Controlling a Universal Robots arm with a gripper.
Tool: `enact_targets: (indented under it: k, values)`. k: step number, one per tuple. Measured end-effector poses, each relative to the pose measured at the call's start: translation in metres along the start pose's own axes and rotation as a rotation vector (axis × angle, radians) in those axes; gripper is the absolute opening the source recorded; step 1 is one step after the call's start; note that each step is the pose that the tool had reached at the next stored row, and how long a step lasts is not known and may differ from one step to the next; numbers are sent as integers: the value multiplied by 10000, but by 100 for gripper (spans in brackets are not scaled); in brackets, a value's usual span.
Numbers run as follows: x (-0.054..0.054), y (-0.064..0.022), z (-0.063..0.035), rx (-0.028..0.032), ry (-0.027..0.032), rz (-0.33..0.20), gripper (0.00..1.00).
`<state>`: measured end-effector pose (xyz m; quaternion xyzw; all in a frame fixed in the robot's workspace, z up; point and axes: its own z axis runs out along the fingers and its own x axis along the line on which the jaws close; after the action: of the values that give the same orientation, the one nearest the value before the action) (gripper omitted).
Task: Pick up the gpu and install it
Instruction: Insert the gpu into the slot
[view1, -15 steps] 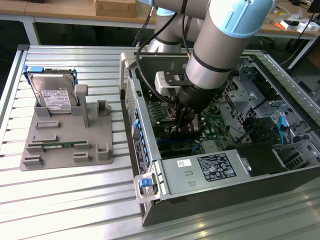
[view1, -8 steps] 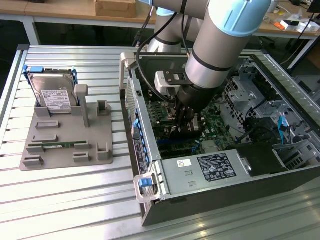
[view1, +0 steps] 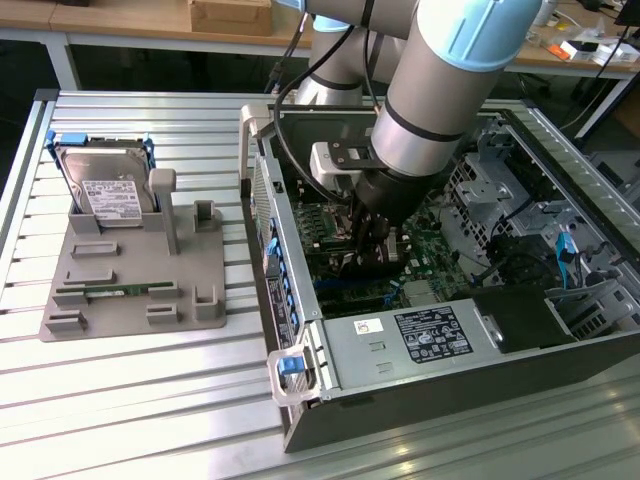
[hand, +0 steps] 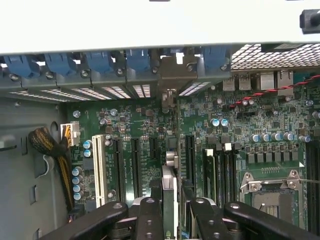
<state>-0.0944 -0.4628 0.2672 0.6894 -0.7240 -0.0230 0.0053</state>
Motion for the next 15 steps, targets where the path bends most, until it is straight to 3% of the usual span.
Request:
enact_targets:
  k: [12, 15]
  values:
    - [1, -1, 24, -1, 2, 1, 27]
    - [0, -2, 25, 2, 38, 2, 27]
